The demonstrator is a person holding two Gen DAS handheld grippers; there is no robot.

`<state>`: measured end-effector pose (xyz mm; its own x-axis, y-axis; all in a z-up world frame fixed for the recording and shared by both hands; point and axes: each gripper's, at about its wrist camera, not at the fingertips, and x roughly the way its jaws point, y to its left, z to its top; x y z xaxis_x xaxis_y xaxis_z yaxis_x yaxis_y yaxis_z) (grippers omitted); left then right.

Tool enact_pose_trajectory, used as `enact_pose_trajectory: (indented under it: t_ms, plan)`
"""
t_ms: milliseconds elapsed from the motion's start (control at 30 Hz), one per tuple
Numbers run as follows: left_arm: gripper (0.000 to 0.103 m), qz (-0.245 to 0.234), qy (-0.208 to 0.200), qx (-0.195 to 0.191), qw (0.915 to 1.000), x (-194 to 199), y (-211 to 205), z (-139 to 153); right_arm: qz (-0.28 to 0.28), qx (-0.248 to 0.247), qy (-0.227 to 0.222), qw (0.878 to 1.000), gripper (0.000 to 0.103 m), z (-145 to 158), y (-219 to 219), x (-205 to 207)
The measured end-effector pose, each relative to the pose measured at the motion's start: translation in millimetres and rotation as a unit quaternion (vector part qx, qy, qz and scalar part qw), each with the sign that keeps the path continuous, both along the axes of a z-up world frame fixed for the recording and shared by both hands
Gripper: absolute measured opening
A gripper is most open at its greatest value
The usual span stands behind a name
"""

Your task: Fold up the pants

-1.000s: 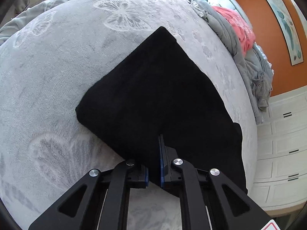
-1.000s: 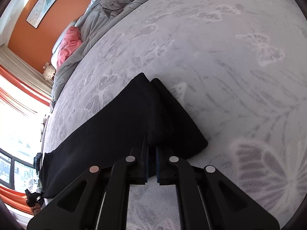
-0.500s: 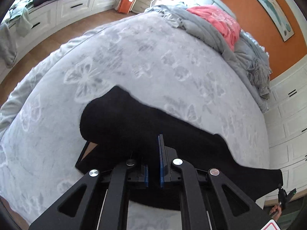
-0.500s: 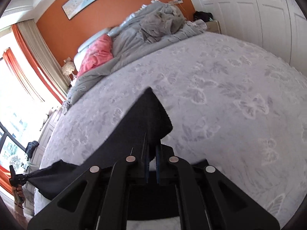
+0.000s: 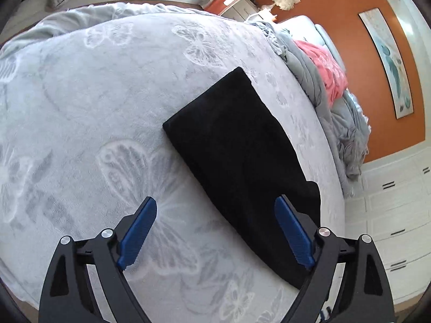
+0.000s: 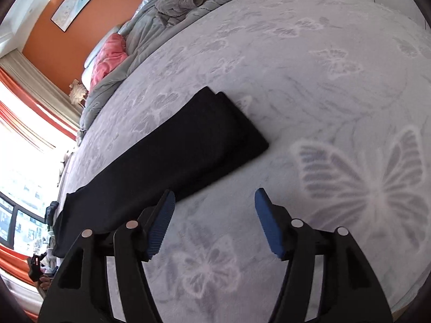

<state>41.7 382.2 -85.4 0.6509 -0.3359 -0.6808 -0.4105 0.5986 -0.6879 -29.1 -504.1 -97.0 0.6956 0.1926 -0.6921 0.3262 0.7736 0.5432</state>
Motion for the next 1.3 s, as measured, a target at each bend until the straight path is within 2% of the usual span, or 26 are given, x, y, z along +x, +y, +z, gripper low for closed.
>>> enact_pose_trajectory:
  t_ms: [100,167,233,333,367,400,433,467,533,667,767,800,867,967,1033,1067,1100,1133,1200,1233,1300]
  plan:
    - [0.087,0.01,0.017,-0.03,0.9994,13.2,-4.5,-19.9,0.008,0.019,-0.003,1.0,0.071,-8.2,16.8,7.4]
    - [0.087,0.022,0.004,-0.023,0.9995,23.7,-6.5,-19.4,0.001,0.03,0.003,1.0,0.073,-16.3,22.2,20.2]
    - [0.087,0.029,-0.008,-0.023,0.9993,34.5,-6.3,-17.7,-0.019,0.037,-0.016,0.999,0.073,-16.5,20.7,29.1]
    - [0.083,0.038,-0.015,-0.028,0.9988,54.5,-8.6,-17.1,-0.055,0.078,-0.039,0.995,0.072,-22.5,11.4,52.2]
    - [0.071,0.045,-0.011,-0.022,0.9987,59.2,-8.6,-17.0,-0.064,0.081,-0.044,0.994,0.065,-23.0,10.2,60.2]
    - [0.06,0.047,-0.008,-0.015,0.9987,63.4,-8.6,-16.1,-0.067,0.078,-0.044,0.994,0.05,-22.8,9.7,68.3]
    - [0.017,0.042,0.003,-0.013,0.999,70.1,-9.2,-16.0,-0.072,0.073,-0.038,0.994,0.034,-23.6,9.2,79.4]
    - [0.015,0.034,0.007,-0.03,0.9989,77.4,-8.1,-15.9,-0.073,0.08,-0.031,0.994,0.011,-24.2,7.6,87.3]
    - [0.014,0.044,0.004,-0.053,0.9976,77.0,-2.5,-0.8,-0.082,0.115,-0.051,0.989,0.01,-12.3,2.9,94.4]
    - [0.014,0.004,-0.001,-0.038,0.9993,65.7,-9.6,62.8,-0.033,0.095,-0.096,0.99,0.01,68.3,3.7,90.5]
    - [0.014,-0.015,0.016,-0.033,0.9992,44.8,-15.6,84.8,-0.01,0.065,-0.089,0.994,0.009,99.7,-2.8,69.3]
    - [0.014,-0.016,0.028,-0.021,0.9993,36.7,-17.8,84.2,-0.012,0.056,-0.078,0.995,0.009,99.1,-7.3,60.7]
    - [0.014,-0.019,0.057,0.0,0.9982,19.7,-19.0,66.5,-0.019,0.05,-0.052,0.997,0.009,79.3,-19.7,38.1]
    - [0.015,-0.017,0.116,-0.006,0.9931,-2.1,-16.9,12.3,-0.031,0.069,0.01,0.997,0.01,20.7,-37.5,5.0]
    - [0.022,-0.019,0.122,-0.018,0.9922,-11.3,-12.6,-14.4,-0.019,0.06,0.069,0.996,0.014,-15.9,-35.9,-6.8]
    - [0.025,-0.017,0.109,-0.025,0.9936,-17.7,-10.0,-17.7,-0.02,0.052,0.075,0.996,0.022,-23.1,-34.9,-14.8]
    - [0.027,-0.018,0.1,-0.024,0.9945,-22.9,-8.2,-13.6,-0.027,0.047,0.061,0.997,0.024,-19.1,-35.3,-25.3]
    - [0.029,-0.016,0.101,-0.013,0.9946,-28.7,-7.5,-5.0,-0.039,0.031,0.046,0.998,0.025,-7.1,-36.3,-37.8]
    - [0.028,-0.002,0.106,0.05,0.993,-44.8,-9.0,25.5,-0.072,-0.04,0.021,0.996,0.025,27.9,-30.1,-60.7]
    - [0.028,0.006,0.099,0.081,0.9918,-53.5,-11.6,44.0,-0.067,-0.07,0.007,0.995,0.025,46.7,-20.5,-62.6]
    - [0.037,0.03,0.064,0.145,0.9869,-65.8,-20.9,84.0,-0.004,-0.103,-0.022,0.994,0.025,79.5,18.5,-48.8]
